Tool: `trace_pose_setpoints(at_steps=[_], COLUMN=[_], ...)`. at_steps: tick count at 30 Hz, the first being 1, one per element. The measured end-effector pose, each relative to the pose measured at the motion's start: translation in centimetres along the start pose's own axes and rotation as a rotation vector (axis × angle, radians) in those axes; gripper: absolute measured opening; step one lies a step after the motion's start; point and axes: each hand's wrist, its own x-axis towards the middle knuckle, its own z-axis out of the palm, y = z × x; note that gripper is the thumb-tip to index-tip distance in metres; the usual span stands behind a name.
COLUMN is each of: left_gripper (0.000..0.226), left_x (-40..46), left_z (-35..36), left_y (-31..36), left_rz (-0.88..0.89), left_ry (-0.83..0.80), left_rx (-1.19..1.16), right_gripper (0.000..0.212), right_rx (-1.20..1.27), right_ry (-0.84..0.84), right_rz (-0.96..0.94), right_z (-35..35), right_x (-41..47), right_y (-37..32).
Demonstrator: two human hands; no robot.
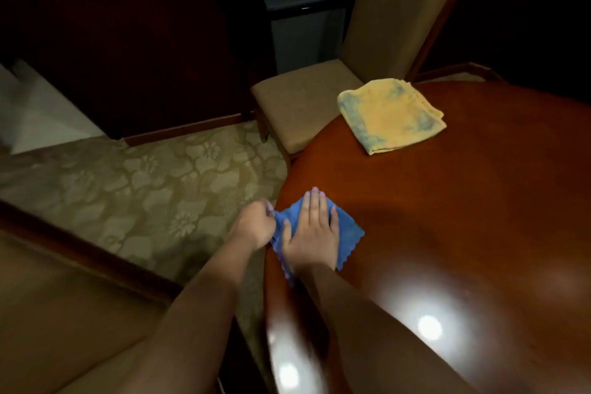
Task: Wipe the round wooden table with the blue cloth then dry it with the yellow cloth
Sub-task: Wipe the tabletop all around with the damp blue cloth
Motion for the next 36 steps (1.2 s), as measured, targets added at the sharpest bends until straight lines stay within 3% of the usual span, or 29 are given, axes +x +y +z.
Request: trace_pose_setpoints(at_steps=[4, 8, 12, 17, 20, 24, 30, 36], left_gripper=[0.035, 0.026, 0.013, 0.009, 0.024, 0.049, 0.046, 0.049], left_x=[5.7, 9.8, 12.4, 13.8, 13.7, 11.6, 8.4, 6.0], left_z=[-0.6, -0.4, 0.5, 1.3, 1.8, 2.7, 3.5, 3.5], left_y=[2.2, 4.0, 5.0, 6.6, 7.0, 7.0, 4.9, 3.9], left_rz=[0.064, 0.091, 0.089, 0.188, 0.160, 0.044, 0.062, 0.028], left_ry=[-0.050, -0.028, -0.024, 0.027, 0.031, -0.052, -0.001, 0.022], left_rx=[-0.066, -0.131, -0.168, -0.227, -0.295, -0.240, -0.225, -0.162], right_gripper=[0.077, 0.088, 0.069, 0.067, 0.067, 0.066, 0.065, 0.077], right_rx=[-0.038, -0.050, -0.123, -0.122, -0.127, -0.130, -0.131, -0.147], right_ry=[-0.052, -0.111, -0.155, -0.155, -0.148, -0.148, -0.152, -0.148], right_rz=[0.016, -0.010, -0.031, -0.017, -0.008, -0.006, -0.086, -0.093], right_z=[-0.2, -0.9, -1.3, -1.3, -1.3, -1.6, -2.1, -3.8], right_x=[5.6, 11.2, 15.5, 19.0, 20.1, 20.6, 19.3, 9.4], right_y=[0.5, 1.7, 2.5, 3.4, 3.7, 3.9, 4.7, 8.3])
